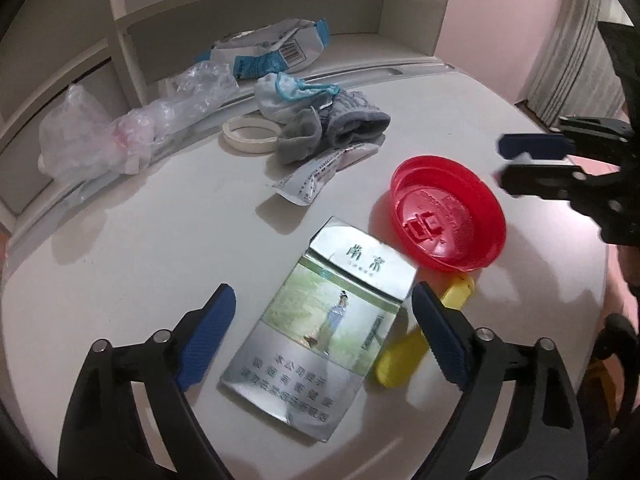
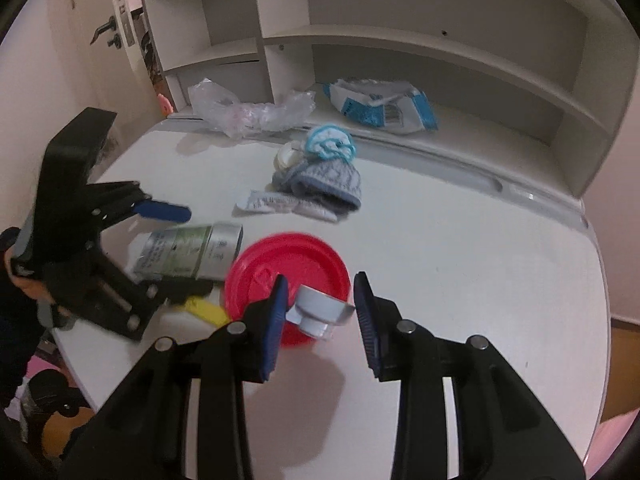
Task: Collect trash
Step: 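Grasp the white-green cigarette pack with the left tool while the right tool grasps the white cap, then carry both items to the wastebasket and open both tools to drop them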
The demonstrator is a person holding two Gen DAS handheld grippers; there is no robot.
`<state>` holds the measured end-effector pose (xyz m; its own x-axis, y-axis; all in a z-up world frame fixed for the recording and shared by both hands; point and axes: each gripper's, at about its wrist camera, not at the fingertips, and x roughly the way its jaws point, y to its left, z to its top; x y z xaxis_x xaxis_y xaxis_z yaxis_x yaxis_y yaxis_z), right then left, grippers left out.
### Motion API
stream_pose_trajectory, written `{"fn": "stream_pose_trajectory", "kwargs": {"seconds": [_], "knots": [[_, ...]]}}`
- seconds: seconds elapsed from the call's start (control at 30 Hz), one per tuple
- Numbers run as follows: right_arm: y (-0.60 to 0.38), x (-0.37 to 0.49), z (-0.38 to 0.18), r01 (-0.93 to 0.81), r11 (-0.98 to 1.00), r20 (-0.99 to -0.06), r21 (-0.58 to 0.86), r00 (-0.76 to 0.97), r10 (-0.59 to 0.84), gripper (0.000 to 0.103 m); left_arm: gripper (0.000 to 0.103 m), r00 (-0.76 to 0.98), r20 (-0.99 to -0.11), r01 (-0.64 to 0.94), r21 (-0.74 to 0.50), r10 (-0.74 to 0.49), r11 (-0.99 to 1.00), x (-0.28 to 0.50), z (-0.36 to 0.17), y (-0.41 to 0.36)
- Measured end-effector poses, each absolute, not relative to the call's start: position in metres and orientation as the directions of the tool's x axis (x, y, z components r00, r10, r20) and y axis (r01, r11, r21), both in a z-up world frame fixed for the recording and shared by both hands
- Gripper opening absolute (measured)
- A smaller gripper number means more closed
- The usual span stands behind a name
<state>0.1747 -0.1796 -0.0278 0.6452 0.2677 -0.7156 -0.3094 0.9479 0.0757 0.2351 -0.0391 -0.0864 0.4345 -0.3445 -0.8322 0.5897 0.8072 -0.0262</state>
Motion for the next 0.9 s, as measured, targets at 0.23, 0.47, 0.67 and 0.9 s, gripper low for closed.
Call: {"fn": "stream_pose_trajectory", "kwargs": {"seconds": [0.23,0.47,0.67,0.9], "knots": [[-0.211,0.14,-0.033,-0.235,0.961,-0.703,0.145,0.659,0.267,0.034,0.058,0.48,-0.826,0.577,0.043,-0.296,0.815,0.239,-0.085,-0.04],[-0.275,0.08,-0.031,-0.076,0.976,-0.665,0.204,0.721,0.195,0.034,0.057,0.575,-0.776,0.526,0.107,-0.26,0.844,0.21,-0.053,-0.049],[-0.362,0.001,-0.052,0.173,0.949,-0.651,0.264,0.758,0.043,0.034,0.057,0.556,-0.719,0.67,0.09,-0.418,0.737,0.153,-0.015,-0.134],[-0.456,-0.101,-0.115,0.474,0.814,-0.705,0.335,0.699,-0.117,0.034,0.057,0.281,-0.714,0.903,-0.028,-0.641,0.428,0.063,-0.028,-0.293]]}}
